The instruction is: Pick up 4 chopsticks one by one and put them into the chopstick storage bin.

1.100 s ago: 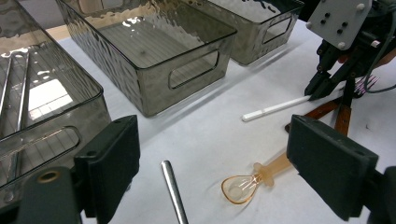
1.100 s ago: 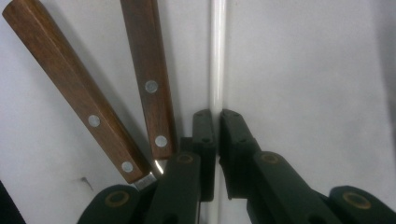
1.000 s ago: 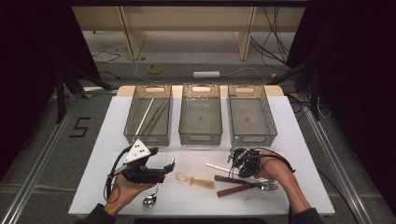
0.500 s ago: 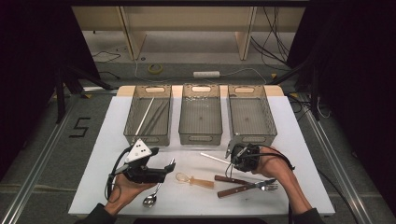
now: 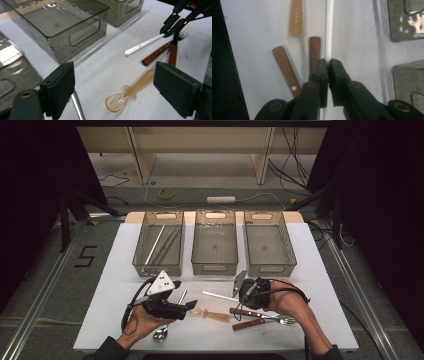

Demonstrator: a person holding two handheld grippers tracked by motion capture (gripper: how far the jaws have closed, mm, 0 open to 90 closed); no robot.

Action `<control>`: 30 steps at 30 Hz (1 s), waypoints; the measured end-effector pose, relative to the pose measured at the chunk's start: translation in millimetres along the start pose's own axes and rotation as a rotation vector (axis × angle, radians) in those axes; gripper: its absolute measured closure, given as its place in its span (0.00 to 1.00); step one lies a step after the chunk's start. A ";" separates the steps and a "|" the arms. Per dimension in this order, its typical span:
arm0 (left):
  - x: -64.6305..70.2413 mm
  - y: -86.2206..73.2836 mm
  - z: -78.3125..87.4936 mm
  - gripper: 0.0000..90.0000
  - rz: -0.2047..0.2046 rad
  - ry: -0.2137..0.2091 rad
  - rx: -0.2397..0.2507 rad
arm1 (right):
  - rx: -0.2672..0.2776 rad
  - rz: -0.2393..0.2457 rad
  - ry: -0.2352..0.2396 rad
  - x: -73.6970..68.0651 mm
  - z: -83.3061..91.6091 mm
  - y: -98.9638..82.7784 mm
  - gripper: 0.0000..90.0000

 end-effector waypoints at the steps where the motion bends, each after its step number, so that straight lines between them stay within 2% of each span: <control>1: 1.8 0.4 -1.6 0.19 -0.015 -0.004 -0.007 | -0.007 0.007 -0.004 -1.2 -0.1 0.9 0.96; 6: 11.2 2.9 -7.5 0.20 -0.083 -0.027 -0.027 | -0.013 0.010 0.012 -8.9 0.0 5.7 0.96; 8: 15.5 3.9 -10.2 0.20 -0.113 -0.031 -0.038 | -0.016 0.032 0.015 -10.7 -0.6 7.6 0.96; 9: 17.6 4.5 -11.6 0.22 -0.135 -0.036 -0.049 | -0.018 0.025 0.020 -12.7 -0.8 8.7 0.96; 10: 19.6 5.2 -13.2 0.23 -0.160 -0.037 -0.059 | -0.019 0.038 0.019 -13.3 -1.3 9.5 0.96; 14: 26.1 7.4 -18.3 0.30 -0.230 -0.078 -0.089 | -0.026 0.055 0.024 -16.5 -1.4 12.8 0.96; 17: 30.3 7.0 -22.2 0.34 -0.277 -0.081 -0.108 | -0.021 0.059 0.026 -18.2 -2.3 13.7 0.96; 21: 33.2 5.5 -26.3 0.39 -0.301 -0.108 -0.125 | -0.024 0.057 0.037 -20.8 -5.2 15.2 0.96; 30: 37.9 7.5 -26.6 0.53 -0.338 -0.151 -0.126 | -0.038 0.072 0.051 -25.3 -7.1 19.5 0.96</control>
Point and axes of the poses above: each handheld gripper's, and its own axes: z roughly backward along the jaws, y roughly out of its top, x roughly to its right, the point moved 1 cm from there along -z, roughly forward along the jaws, and after that the axes turned 10 degrees about y, right-handed, at the moved point
